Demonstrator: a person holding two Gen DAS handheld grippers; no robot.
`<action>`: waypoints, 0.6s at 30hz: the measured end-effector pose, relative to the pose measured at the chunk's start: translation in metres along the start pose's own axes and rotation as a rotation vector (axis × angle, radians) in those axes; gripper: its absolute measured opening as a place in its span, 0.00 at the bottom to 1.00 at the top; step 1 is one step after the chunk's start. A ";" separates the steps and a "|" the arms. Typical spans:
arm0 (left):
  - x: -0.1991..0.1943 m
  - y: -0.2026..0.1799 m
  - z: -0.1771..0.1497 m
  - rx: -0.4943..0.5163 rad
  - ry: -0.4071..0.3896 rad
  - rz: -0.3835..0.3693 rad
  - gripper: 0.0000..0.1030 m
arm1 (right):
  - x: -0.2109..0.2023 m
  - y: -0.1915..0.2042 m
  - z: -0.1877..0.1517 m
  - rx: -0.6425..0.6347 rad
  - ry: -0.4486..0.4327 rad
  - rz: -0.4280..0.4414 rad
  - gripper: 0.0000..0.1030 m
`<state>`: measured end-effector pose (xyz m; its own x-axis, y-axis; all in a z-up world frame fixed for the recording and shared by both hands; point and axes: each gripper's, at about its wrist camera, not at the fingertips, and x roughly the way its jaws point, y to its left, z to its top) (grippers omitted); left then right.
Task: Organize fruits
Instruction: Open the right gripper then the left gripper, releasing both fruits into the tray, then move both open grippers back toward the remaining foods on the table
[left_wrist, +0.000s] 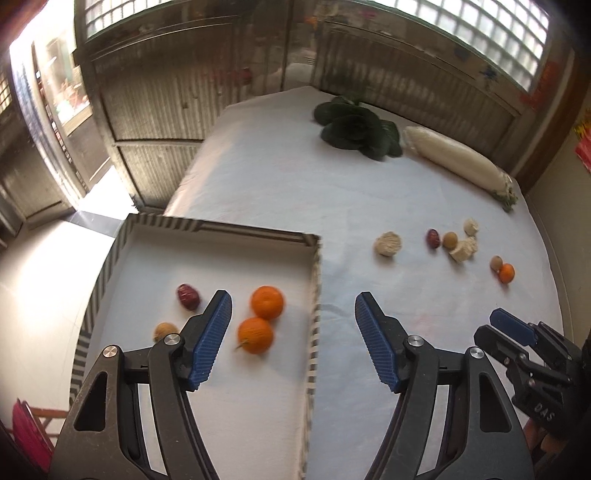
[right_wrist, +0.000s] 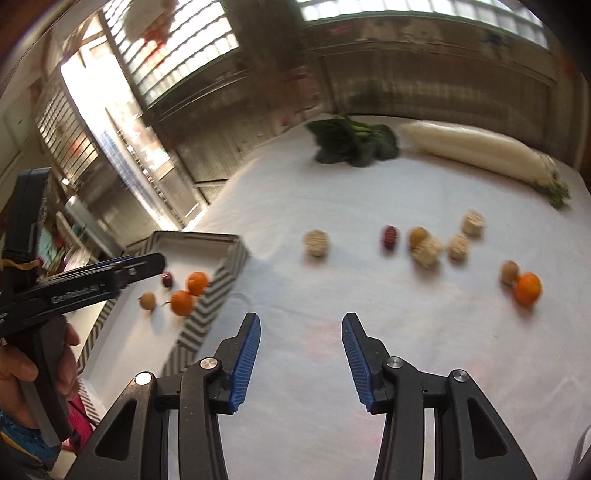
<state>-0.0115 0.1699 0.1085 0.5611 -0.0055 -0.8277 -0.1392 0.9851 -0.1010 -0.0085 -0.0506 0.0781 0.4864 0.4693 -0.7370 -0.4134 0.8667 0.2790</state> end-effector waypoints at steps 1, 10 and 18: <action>0.001 -0.004 0.000 0.008 0.001 -0.001 0.68 | -0.001 -0.006 -0.001 0.013 -0.001 -0.008 0.43; 0.027 -0.049 0.009 0.097 0.029 -0.008 0.68 | -0.010 -0.052 -0.011 0.087 -0.003 -0.076 0.43; 0.060 -0.075 0.021 0.140 0.059 -0.011 0.68 | -0.007 -0.081 -0.013 0.137 0.013 -0.109 0.43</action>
<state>0.0496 0.0988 0.0783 0.5127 -0.0221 -0.8583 -0.0161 0.9992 -0.0354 0.0115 -0.1258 0.0528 0.5124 0.3699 -0.7750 -0.2499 0.9277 0.2775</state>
